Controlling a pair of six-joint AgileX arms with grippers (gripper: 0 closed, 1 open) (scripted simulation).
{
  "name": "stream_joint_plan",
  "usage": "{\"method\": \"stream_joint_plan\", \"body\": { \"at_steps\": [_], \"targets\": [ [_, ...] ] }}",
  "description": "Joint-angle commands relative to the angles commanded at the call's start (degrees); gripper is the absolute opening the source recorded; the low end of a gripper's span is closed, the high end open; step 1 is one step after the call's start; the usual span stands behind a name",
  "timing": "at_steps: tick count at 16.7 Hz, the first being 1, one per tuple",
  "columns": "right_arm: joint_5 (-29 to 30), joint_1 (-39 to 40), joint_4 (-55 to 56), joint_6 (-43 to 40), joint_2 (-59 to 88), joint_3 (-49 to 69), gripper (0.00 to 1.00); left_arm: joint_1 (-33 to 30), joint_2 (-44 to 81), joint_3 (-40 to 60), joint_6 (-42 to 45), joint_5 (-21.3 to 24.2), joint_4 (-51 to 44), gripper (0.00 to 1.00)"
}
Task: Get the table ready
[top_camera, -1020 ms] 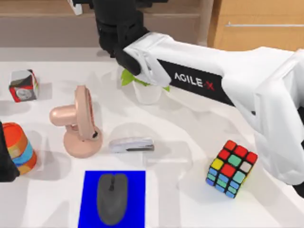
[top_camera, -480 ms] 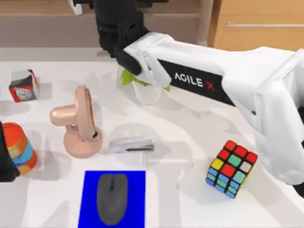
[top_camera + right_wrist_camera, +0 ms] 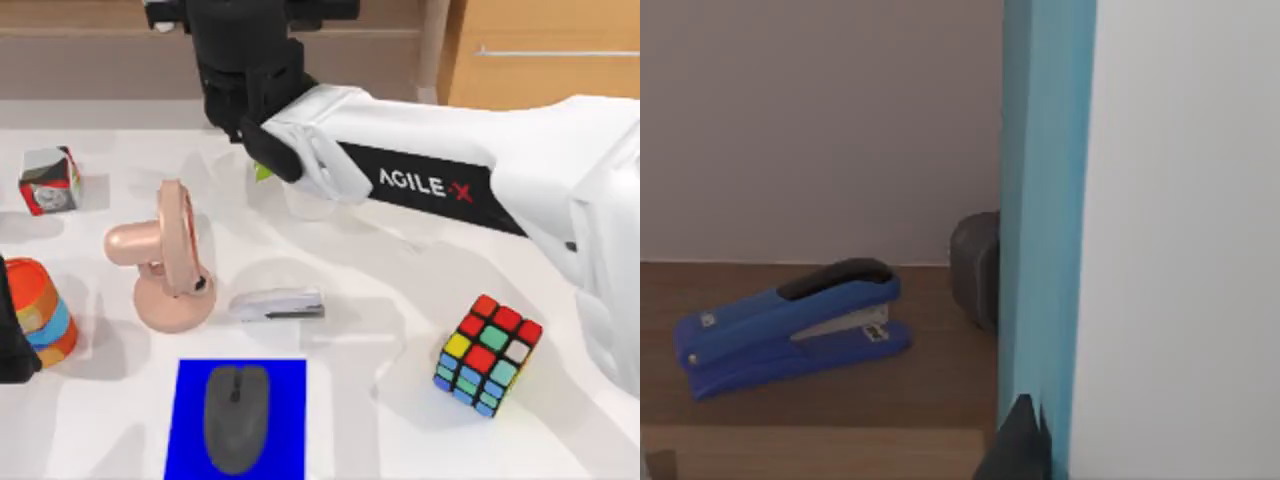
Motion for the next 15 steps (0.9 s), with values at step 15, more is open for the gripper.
{"method": "stream_joint_plan", "body": {
  "at_steps": [15],
  "targets": [
    [-16.8,-0.1,-3.6,11.3,-21.4,-24.2,0.0,0.0,0.0,0.0,0.0,0.0,0.0,1.0]
  ]
}}
